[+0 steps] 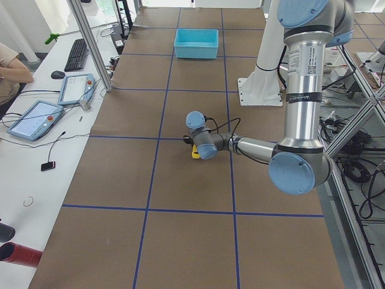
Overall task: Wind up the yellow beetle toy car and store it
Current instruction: 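Lift the left gripper off the car, letting it drive forward, then withdraw the left arm while the right arm moves toward the blue bin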
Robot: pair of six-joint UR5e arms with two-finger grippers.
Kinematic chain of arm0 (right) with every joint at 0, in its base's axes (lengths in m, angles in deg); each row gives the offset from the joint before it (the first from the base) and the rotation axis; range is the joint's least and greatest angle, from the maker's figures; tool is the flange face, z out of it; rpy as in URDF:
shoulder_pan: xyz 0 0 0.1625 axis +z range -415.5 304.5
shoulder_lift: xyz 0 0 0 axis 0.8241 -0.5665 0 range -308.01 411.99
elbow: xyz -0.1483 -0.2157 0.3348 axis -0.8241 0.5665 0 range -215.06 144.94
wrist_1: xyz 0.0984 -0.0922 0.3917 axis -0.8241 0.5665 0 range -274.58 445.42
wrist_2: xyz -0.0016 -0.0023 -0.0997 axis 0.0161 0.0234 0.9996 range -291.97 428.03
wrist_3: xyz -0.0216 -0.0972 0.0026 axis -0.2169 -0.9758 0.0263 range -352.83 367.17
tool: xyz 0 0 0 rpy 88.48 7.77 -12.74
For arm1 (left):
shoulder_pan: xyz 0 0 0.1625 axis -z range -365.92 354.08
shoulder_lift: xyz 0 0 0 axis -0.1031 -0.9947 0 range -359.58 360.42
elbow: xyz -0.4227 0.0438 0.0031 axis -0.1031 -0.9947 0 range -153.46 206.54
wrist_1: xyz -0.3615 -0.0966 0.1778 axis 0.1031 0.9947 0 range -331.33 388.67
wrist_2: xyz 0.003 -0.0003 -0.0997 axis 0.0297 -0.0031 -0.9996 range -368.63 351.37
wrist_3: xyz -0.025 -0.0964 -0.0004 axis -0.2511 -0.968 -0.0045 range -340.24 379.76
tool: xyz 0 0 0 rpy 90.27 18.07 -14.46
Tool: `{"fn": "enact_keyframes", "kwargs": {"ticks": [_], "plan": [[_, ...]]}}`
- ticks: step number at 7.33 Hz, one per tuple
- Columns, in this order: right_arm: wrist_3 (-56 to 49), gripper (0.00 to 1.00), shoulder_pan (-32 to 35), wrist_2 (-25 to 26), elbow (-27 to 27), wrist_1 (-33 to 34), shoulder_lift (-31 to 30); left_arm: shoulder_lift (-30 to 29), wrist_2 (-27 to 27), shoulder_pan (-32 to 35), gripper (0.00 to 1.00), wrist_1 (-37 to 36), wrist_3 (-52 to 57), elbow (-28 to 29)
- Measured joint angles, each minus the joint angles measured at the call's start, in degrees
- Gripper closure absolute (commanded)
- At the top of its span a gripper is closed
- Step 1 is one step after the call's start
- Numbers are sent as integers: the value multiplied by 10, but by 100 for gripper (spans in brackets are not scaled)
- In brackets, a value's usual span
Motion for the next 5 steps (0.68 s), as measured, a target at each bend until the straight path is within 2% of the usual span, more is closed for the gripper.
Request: {"fn": "enact_keyframes", "kwargs": {"ticks": [3,5], "plan": [[0,0,0,0,0,0,0,0,-3,28,0,-7,-4,-6],[0,0,0,0,0,0,0,0,-25,94,0,-64,-5,-7]]}}
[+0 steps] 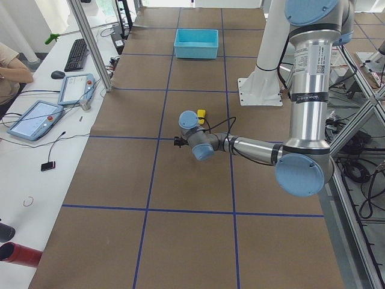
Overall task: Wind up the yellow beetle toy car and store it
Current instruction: 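Withdraw the left arm while the right arm moves toward the blue bin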
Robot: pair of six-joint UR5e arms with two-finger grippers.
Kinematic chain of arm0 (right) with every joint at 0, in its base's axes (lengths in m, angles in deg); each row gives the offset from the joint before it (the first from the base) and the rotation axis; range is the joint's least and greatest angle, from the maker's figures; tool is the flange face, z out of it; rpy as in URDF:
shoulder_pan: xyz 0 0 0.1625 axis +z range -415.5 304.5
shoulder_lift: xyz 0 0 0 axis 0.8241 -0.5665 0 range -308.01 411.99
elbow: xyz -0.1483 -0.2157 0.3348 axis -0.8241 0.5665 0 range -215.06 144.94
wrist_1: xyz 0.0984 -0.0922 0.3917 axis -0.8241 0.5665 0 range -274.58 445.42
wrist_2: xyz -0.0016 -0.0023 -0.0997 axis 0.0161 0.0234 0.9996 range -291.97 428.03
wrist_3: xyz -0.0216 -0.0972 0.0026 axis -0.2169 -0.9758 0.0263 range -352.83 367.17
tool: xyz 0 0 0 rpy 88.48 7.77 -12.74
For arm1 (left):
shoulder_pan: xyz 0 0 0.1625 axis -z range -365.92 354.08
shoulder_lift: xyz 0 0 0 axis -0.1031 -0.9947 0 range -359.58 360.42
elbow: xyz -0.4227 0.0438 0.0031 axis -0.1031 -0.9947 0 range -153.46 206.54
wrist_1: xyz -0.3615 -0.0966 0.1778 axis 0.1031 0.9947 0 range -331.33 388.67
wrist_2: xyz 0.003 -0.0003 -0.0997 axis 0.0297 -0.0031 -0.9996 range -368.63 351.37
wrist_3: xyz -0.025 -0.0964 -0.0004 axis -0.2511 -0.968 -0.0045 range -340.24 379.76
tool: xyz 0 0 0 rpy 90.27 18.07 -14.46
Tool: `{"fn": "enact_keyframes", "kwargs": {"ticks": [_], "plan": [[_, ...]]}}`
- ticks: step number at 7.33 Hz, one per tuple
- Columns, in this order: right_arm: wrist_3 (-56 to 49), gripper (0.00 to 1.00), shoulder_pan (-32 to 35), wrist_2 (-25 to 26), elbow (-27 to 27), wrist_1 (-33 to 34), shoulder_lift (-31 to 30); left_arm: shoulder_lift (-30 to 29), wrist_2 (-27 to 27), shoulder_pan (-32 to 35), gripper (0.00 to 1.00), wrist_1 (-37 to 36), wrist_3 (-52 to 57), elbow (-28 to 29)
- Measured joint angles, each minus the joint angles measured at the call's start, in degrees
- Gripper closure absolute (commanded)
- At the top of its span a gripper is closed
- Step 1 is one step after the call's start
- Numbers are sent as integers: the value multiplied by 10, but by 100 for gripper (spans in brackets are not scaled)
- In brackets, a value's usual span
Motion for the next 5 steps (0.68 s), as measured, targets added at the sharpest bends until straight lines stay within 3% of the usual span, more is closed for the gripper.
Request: {"fn": "enact_keyframes", "kwargs": {"ticks": [5], "plan": [[-5,0,-1,2,1,-2,-5,-17,-16,241,0,-289,-83,0]]}}
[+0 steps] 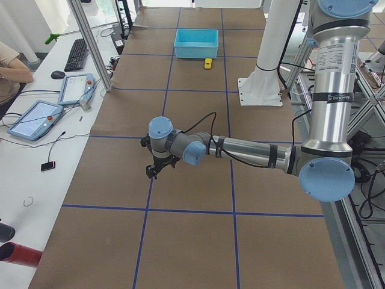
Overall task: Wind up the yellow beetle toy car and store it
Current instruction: 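Withdraw the left arm while the right arm moves toward the blue bin, then lower the right gripper to the yellow car beside the blue bin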
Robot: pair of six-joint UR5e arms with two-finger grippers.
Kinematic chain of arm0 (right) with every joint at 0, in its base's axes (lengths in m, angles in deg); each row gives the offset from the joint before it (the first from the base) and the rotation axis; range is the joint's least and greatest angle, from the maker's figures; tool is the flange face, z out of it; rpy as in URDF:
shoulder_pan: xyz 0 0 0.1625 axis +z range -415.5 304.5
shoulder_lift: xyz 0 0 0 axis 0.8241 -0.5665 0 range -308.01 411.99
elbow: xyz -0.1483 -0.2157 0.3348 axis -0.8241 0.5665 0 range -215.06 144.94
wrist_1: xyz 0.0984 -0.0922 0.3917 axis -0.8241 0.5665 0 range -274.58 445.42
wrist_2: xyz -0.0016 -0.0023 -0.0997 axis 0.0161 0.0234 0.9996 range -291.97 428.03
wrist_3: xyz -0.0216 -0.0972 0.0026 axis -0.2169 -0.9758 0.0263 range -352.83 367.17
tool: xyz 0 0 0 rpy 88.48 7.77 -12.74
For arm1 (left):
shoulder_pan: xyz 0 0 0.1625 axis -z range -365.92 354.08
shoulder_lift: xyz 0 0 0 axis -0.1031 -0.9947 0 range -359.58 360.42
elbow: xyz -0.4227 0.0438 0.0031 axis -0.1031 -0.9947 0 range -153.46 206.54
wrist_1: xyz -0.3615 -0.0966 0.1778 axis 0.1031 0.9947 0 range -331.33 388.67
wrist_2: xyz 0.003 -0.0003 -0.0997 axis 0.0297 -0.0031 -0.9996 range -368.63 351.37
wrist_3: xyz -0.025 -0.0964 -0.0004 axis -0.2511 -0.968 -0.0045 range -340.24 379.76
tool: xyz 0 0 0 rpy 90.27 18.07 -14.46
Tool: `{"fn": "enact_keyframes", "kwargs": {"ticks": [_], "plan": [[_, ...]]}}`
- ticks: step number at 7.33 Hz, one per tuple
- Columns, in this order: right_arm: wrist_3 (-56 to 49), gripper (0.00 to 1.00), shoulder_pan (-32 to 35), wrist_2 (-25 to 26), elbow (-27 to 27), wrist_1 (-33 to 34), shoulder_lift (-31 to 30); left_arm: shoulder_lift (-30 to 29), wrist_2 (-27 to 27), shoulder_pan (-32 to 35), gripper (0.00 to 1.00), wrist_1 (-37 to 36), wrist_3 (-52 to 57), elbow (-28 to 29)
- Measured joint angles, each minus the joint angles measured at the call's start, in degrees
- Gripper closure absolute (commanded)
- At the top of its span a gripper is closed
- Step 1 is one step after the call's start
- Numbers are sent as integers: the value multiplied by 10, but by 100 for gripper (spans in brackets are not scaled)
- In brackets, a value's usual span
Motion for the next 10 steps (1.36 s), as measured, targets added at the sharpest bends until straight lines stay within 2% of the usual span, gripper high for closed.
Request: {"fn": "enact_keyframes", "kwargs": {"ticks": [2,4,6,8,10], "plan": [[-4,0,0,4,0,-2,-2,0,0,69,0,-59,-77,5],[-4,0,-11,4,-12,-6,16,5,-13,104,0,-80,-129,12],[-1,0,-55,4,-47,-13,47,7,-24,123,0,-83,-145,27],[0,0,-108,-2,-85,-15,94,11,-36,129,0,-80,-220,29],[-7,0,-183,-1,-134,-15,135,26,-55,132,0,-76,-257,29]]}}
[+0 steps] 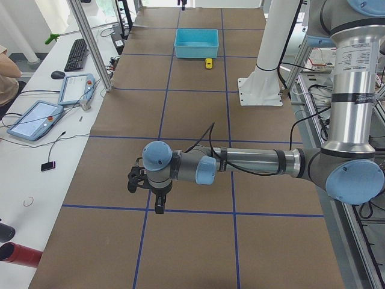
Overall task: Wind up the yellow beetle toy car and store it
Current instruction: 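Lower the right gripper to the yellow car beside the blue bin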
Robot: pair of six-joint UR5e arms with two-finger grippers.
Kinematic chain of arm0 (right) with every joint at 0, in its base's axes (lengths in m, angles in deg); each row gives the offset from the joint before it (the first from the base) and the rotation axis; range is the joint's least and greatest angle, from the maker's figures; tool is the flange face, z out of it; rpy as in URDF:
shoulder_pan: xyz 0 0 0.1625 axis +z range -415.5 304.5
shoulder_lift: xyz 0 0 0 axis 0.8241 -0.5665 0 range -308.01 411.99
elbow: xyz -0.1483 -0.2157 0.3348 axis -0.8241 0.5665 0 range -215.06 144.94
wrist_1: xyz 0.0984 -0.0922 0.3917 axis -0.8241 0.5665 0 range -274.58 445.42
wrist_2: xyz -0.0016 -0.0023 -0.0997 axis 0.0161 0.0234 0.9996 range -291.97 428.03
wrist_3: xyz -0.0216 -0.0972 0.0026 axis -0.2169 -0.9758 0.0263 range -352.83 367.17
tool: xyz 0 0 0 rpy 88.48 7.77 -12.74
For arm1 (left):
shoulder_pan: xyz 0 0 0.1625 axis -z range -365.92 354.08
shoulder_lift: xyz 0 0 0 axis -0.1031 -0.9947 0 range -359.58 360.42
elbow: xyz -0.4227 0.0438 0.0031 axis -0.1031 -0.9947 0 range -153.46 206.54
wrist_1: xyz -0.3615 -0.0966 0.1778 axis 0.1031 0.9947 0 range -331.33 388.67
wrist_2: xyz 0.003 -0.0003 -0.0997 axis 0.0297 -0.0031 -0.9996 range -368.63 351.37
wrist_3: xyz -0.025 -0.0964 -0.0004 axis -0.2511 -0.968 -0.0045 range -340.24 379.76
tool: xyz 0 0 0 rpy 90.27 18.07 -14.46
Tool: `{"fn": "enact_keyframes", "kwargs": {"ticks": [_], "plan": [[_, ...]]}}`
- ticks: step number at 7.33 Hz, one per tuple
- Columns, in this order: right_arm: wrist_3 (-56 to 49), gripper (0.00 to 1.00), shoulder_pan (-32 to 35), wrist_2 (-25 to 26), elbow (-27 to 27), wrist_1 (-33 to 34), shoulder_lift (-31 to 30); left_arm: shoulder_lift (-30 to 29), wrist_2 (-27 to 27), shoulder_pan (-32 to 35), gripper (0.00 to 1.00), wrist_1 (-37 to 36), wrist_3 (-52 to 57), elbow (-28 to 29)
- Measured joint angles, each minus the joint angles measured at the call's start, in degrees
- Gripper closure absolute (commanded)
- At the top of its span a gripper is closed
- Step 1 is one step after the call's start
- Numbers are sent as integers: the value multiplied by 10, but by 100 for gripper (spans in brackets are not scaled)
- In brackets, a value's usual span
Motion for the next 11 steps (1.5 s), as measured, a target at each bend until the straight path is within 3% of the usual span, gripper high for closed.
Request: {"fn": "enact_keyframes", "kwargs": {"ticks": [3,5,7,11], "plan": [[-64,0,-147,54,-86,0,11,17,-4,3,0,2,-4,-2],[-173,0,-194,73,-116,0,0,16,-3,4,0,2,-4,-5],[-272,0,-229,89,-118,-1,-13,15,-1,4,0,2,-4,-6],[-287,0,-328,145,-71,1,11,17,1,4,0,2,-3,-6]]}}
